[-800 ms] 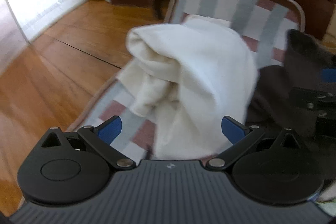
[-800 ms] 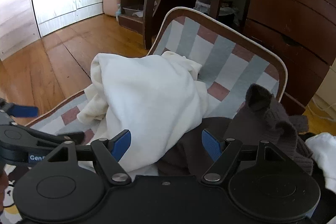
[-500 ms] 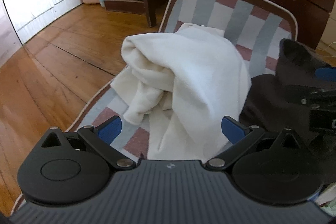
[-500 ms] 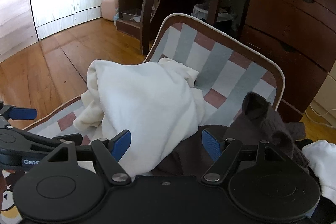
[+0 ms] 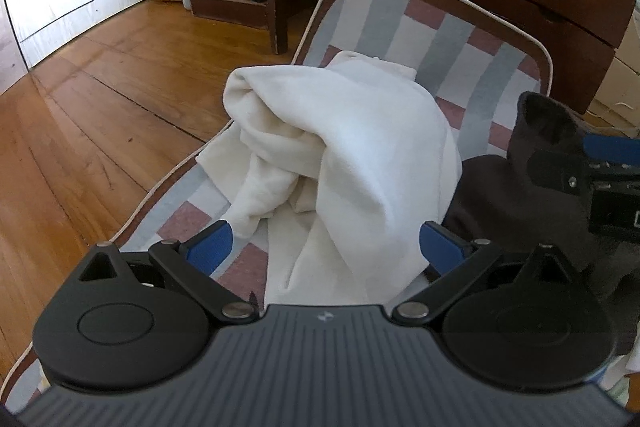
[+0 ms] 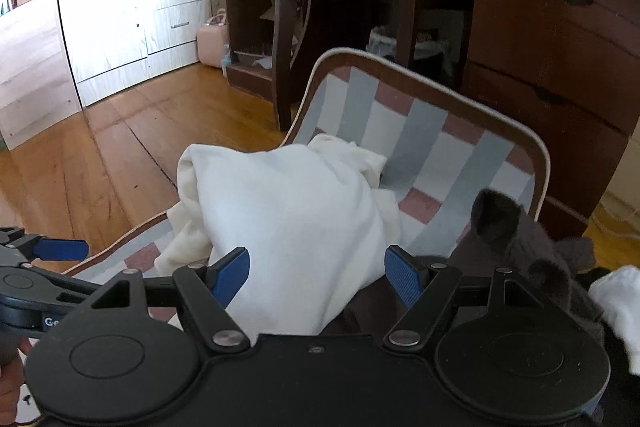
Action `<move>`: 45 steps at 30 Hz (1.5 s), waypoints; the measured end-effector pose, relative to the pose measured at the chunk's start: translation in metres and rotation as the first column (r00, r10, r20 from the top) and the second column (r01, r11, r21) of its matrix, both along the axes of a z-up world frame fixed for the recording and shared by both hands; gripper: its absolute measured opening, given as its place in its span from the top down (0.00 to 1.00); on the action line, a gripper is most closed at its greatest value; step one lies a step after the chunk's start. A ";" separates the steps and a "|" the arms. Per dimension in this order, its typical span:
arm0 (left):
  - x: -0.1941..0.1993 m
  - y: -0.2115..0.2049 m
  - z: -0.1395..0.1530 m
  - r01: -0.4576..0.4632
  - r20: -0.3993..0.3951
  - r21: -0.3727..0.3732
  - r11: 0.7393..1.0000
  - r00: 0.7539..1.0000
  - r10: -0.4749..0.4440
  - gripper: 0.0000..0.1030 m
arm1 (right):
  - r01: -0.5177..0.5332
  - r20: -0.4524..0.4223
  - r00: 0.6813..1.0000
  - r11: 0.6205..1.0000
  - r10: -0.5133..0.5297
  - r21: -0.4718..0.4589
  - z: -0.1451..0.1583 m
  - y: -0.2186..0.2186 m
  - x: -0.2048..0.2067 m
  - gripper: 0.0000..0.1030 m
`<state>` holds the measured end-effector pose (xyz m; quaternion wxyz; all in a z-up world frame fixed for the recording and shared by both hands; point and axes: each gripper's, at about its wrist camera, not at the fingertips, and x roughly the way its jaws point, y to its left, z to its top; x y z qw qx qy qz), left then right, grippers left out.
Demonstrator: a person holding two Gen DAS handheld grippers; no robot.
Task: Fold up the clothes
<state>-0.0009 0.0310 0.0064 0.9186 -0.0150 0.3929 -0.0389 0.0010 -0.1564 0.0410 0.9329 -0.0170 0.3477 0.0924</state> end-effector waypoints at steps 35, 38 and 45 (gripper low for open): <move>0.000 0.014 -0.003 0.002 -0.015 -0.070 0.998 1.000 -0.003 0.03 | -0.033 -0.219 0.972 0.971 0.086 0.236 -0.019 0.002 0.010 0.24; 0.000 0.015 -0.004 -0.001 -0.017 -0.064 0.998 1.000 0.000 0.03 | -0.039 -0.213 0.973 0.976 0.085 0.214 -0.019 0.005 0.009 0.24; -0.001 0.017 -0.006 -0.010 -0.021 -0.051 0.999 1.000 0.009 0.03 | -0.058 -0.201 0.975 0.984 0.092 0.168 -0.019 0.009 0.009 0.24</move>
